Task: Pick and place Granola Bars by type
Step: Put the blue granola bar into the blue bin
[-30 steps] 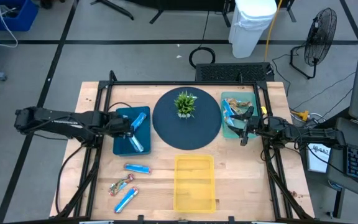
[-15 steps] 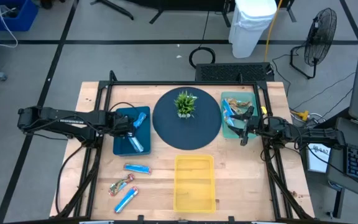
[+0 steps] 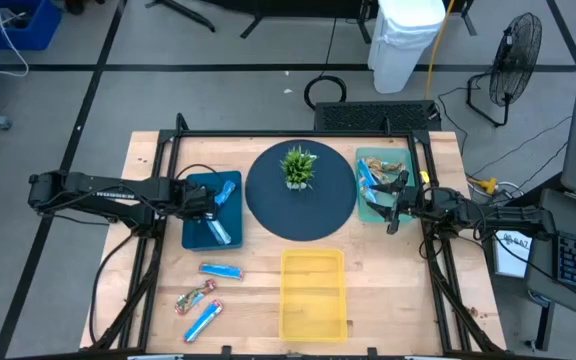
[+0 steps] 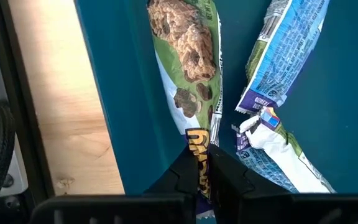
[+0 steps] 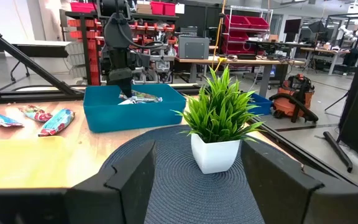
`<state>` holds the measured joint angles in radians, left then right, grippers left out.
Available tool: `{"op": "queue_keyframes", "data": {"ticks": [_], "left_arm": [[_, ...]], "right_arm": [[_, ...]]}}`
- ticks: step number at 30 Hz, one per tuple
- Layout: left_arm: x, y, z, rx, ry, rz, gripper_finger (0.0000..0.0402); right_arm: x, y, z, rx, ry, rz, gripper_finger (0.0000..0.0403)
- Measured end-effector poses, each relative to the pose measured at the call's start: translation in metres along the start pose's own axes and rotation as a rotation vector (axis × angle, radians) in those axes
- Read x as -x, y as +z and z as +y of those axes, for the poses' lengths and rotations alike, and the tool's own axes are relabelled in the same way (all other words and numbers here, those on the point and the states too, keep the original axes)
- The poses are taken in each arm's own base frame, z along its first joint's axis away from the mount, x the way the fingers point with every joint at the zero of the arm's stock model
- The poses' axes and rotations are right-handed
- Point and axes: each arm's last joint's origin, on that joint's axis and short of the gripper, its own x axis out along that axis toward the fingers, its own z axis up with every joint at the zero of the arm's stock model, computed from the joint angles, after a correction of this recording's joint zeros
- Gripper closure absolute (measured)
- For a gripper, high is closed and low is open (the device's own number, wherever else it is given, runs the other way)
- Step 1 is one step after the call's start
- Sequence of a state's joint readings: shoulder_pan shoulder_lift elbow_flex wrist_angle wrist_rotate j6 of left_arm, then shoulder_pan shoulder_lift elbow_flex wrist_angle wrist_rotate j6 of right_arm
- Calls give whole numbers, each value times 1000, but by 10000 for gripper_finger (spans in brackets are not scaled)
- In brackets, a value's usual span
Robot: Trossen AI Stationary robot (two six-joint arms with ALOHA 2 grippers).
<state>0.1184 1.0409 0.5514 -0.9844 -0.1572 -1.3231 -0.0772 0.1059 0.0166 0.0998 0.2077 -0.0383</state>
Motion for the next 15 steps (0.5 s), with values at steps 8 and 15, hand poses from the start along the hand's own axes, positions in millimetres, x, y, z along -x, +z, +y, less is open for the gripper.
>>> {"op": "queue_keyframes", "data": {"ticks": [8,15], "left_arm": [[0,0,0,-31,-1,-1,371],[0,0,0,-69,-2,-1,342]], "right_arm": [[0,0,0,0,0,0,177],[0,0,0,0,0,0,177]]}}
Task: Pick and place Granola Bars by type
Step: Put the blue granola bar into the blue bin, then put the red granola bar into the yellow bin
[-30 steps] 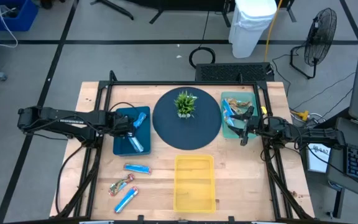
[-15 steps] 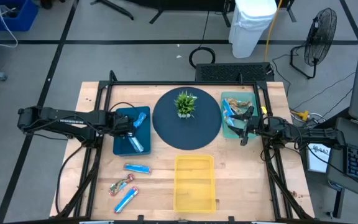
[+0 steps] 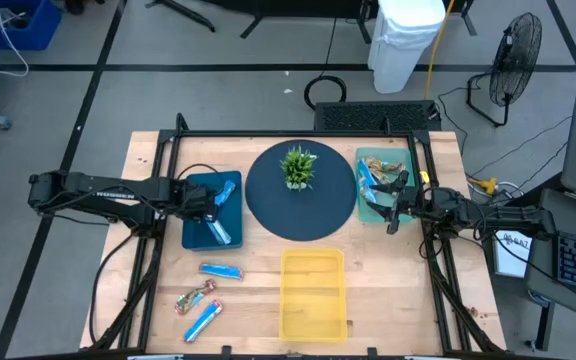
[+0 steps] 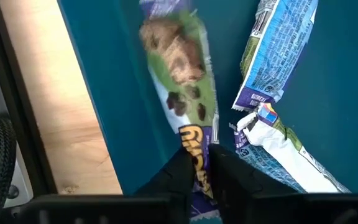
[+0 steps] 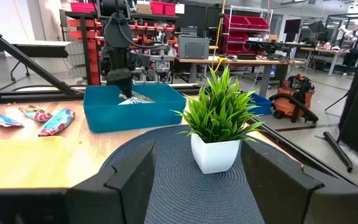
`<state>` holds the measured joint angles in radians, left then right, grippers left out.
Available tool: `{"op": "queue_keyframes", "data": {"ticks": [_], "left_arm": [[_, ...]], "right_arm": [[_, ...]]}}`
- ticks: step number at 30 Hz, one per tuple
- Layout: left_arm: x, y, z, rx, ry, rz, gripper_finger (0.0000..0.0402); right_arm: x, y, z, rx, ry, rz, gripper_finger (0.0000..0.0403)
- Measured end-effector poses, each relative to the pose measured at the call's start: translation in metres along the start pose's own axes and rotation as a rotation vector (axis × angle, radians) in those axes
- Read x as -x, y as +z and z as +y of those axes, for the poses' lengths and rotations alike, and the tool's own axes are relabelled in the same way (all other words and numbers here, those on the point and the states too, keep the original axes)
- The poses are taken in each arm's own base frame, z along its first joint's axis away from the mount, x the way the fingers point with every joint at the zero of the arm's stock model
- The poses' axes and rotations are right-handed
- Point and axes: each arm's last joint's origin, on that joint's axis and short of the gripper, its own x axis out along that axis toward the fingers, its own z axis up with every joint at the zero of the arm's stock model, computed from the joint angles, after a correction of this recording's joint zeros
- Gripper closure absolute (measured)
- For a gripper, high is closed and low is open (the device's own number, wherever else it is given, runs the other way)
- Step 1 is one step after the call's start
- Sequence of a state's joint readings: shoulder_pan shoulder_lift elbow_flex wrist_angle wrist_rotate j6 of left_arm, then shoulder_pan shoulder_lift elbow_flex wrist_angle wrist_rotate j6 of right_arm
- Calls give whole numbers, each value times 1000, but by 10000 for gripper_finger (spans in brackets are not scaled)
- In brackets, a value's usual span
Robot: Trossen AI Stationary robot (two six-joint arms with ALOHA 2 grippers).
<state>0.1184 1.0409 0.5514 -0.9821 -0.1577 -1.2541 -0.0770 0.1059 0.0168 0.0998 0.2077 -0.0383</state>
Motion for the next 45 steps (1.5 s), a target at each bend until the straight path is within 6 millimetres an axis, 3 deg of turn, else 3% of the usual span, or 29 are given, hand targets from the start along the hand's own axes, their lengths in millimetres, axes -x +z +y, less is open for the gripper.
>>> {"op": "queue_keyframes", "data": {"ticks": [14,22,29,33,39,45], "left_arm": [[0,0,0,30,0,-8,176],[0,1,-1,25,-9,-13,140],[3,1,-9,-83,-94,-41,135],[22,6,-24,-208,-186,-152,144],[79,9,-53,-497,-372,-487,150],[122,-18,-77,-915,-679,-748,141]], "right_arm": [[0,0,0,0,0,0,177],[0,0,0,0,0,0,177],[0,0,0,0,0,0,177],[0,0,0,0,0,0,177],[0,0,0,0,1,0,177],[0,0,0,1,1,4,177]]}}
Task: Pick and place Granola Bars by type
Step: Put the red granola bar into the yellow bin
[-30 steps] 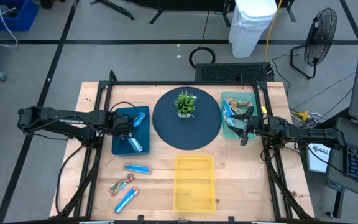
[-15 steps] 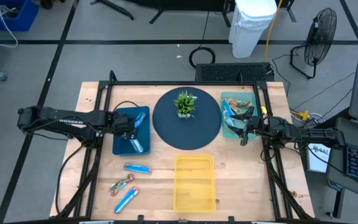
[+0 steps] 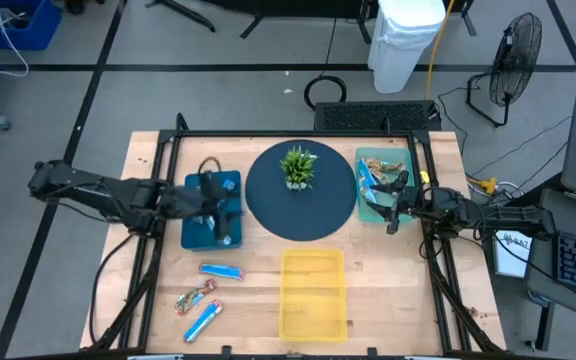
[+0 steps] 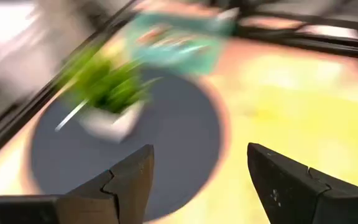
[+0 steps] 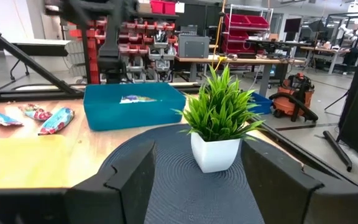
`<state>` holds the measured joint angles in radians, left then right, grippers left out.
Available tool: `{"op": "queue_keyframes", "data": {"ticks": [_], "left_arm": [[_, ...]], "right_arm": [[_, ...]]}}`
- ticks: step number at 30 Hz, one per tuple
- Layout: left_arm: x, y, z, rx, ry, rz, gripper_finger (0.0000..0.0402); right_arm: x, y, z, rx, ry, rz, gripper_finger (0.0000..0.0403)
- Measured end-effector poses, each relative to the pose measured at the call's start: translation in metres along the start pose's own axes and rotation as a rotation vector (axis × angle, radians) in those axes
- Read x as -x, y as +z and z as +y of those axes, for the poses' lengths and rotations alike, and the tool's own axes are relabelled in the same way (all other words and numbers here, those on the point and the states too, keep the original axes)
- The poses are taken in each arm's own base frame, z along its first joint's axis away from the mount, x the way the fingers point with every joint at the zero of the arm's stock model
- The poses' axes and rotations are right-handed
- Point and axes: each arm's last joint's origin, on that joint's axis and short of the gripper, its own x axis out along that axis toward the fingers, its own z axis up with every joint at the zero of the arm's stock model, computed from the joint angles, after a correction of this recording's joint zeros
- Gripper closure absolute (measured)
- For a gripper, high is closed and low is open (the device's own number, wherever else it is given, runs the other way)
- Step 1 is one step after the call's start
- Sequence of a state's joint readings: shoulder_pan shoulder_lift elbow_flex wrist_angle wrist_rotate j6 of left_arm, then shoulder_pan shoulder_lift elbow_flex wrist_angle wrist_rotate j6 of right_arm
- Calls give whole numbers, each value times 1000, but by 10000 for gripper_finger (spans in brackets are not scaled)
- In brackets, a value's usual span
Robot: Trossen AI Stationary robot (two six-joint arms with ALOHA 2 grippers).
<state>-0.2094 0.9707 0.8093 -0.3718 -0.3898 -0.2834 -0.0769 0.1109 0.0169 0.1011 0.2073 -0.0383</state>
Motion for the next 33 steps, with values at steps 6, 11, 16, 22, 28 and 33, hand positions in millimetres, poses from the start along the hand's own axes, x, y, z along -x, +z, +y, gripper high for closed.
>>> {"op": "queue_keyframes", "data": {"ticks": [6,11,16,22,28,33], "left_arm": [[17,-2,-40,-167,-202,-98,135],[27,-15,-67,-164,-249,-83,135],[25,-33,-95,-123,-270,36,135],[0,-34,-128,-40,-144,330,139],[-38,-26,-157,11,-48,688,134],[-64,-30,-159,66,59,866,136]], "right_arm": [[0,0,0,1,0,3,177],[0,0,0,1,0,3,177],[0,0,0,1,0,3,177],[0,0,0,1,0,3,177],[0,0,0,1,0,3,177],[0,0,0,1,0,3,177]]}}
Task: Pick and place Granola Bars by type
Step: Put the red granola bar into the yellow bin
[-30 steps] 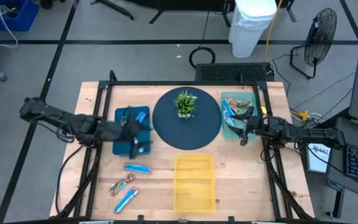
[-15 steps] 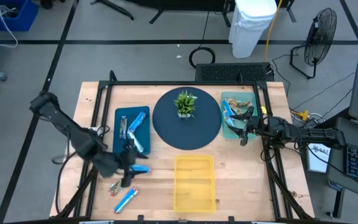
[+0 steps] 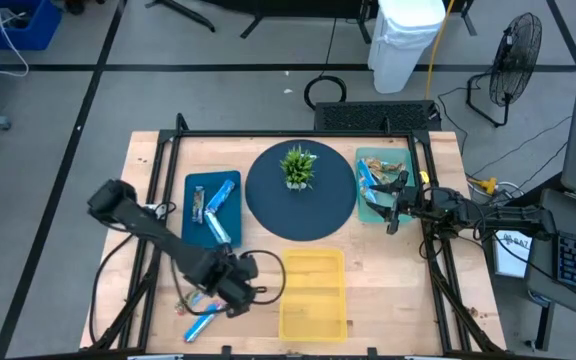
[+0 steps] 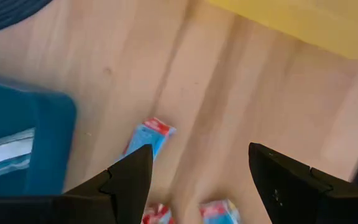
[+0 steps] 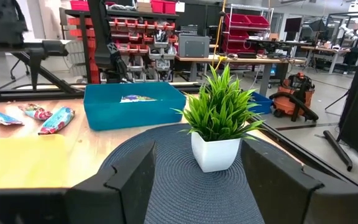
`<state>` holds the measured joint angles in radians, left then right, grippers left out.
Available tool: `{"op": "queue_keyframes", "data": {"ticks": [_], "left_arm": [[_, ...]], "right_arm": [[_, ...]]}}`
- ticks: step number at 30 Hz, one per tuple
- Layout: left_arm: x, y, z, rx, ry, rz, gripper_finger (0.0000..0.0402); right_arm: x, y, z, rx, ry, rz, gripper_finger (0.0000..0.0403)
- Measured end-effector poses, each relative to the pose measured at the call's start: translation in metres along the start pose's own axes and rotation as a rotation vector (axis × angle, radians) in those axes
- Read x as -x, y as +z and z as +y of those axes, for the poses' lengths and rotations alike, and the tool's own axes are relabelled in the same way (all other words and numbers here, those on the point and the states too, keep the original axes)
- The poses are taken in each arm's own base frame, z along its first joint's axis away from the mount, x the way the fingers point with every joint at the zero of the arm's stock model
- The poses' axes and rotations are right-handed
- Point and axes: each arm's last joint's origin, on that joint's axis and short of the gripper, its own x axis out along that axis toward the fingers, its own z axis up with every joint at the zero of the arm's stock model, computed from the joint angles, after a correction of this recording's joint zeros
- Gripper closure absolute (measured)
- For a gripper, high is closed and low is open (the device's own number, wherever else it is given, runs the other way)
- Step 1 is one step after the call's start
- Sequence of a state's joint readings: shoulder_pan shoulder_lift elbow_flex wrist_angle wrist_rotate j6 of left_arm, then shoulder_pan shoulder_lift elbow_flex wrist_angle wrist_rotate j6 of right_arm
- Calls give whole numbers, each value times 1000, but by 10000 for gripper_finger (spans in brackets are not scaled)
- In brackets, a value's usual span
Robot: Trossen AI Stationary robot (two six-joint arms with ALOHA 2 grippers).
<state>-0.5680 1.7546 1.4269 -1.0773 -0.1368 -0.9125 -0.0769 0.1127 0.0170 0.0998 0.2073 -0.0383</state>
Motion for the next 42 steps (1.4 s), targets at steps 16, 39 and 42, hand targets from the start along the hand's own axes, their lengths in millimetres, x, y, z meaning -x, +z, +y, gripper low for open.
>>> {"op": "queue_keyframes", "data": {"ticks": [16,39,42], "left_arm": [[-34,35,8,194,-134,108,141],[-48,-35,-3,-322,155,135,158],[-62,-45,4,-311,166,181,158]], "right_arm": [[0,0,0,0,0,0,177],[0,0,0,0,-1,0,177],[0,0,0,0,0,0,177]]}}
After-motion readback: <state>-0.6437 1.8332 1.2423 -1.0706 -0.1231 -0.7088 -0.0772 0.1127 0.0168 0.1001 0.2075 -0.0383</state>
